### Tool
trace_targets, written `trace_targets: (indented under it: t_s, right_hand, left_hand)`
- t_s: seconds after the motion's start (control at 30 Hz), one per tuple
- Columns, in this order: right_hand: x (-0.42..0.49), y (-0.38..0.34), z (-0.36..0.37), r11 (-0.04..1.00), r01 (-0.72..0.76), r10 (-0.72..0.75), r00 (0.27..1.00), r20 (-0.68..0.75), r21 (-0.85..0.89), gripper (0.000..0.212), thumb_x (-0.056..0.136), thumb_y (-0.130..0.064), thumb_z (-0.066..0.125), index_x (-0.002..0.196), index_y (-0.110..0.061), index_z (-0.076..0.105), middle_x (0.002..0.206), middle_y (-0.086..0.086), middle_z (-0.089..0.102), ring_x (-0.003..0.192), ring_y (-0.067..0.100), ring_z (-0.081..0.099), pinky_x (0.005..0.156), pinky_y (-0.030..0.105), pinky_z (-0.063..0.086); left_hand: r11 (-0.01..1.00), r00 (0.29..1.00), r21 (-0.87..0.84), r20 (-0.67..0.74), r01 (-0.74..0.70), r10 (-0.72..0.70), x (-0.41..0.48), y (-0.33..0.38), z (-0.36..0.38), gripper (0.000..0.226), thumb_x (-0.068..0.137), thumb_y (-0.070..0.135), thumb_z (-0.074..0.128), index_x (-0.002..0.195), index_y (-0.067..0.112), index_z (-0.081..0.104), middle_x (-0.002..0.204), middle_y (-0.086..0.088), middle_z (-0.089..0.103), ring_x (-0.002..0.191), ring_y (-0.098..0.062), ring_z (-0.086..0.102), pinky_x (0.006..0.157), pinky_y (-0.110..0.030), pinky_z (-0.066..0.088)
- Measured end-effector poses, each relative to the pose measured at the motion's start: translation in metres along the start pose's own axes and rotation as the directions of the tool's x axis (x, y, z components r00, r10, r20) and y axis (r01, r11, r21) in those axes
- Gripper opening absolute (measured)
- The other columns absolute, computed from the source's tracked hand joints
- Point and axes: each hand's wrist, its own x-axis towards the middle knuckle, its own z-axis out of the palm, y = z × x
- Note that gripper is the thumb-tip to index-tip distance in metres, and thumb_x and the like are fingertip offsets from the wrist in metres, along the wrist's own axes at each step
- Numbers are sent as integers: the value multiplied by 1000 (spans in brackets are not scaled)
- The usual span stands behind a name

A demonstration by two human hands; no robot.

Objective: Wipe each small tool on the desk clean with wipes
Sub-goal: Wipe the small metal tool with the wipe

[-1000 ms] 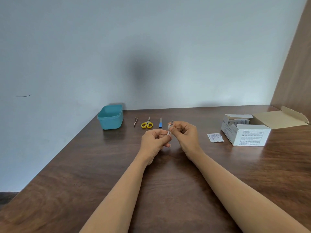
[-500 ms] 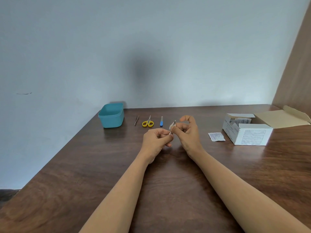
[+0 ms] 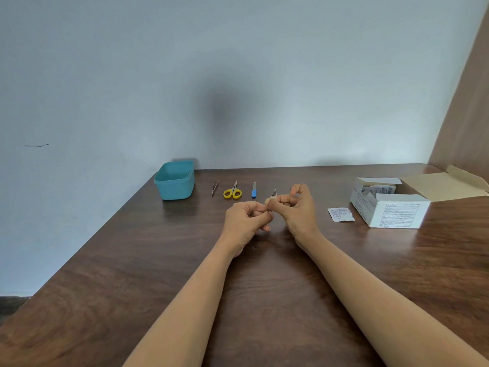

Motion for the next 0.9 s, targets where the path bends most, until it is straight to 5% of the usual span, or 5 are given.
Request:
trace_targets:
  t_s: [0.1, 0.27, 0.47, 0.63, 0.9]
  right_hand:
    - [-1, 2, -1, 999, 30, -30, 1000, 11, -16, 46, 73, -2, 74, 82, -20, 33, 78, 27, 67, 70, 26, 58, 71, 39, 46]
    - [0, 4, -1, 991, 80, -79, 997, 8, -111, 38, 68, -31, 73, 77, -24, 37, 73, 18, 70, 67, 23, 57, 64, 37, 43]
    - [2, 2, -4, 996, 81, -81, 997, 1, -32, 43, 77, 2, 73, 84, -19, 36, 65, 3, 71, 63, 23, 54, 70, 34, 45]
    - [0, -1, -2, 998, 69, -69, 997, -38, 6, 51, 73, 5, 75, 85, -18, 31, 69, 6, 65, 51, 11, 37, 55, 27, 38]
    - [0, 0, -1, 991, 125, -128, 990, -55, -54, 42, 79, -2, 72, 80, -19, 34, 59, -1, 61, 54, 12, 48, 59, 23, 43]
  left_hand:
    - [1000, 1000, 0, 9, -5, 5, 0, 0, 0, 10, 84, 8, 71, 86, 17, 71, 52, 9, 62, 55, -7, 63, 51, -10, 42]
    - [1000, 1000, -4, 5, 0, 0, 0, 1, -1, 11, 84, 8, 71, 86, 19, 70, 58, 5, 64, 54, -5, 62, 53, -10, 43]
    - [1000, 1000, -8, -3, -1, 1, 1, 1, 1, 15, 83, 8, 71, 83, 23, 69, 60, 3, 65, 54, -5, 62, 53, -11, 43]
    - [1000, 1000, 4, 7, -6, 6, 2, -2, 1, 10, 83, 9, 71, 90, 16, 71, 62, 0, 65, 53, -5, 62, 52, -10, 42]
    - [1000, 1000, 16, 1, -5, 5, 3, -3, 1, 13, 83, 11, 72, 96, 10, 72, 64, -2, 66, 53, -6, 63, 53, -10, 43]
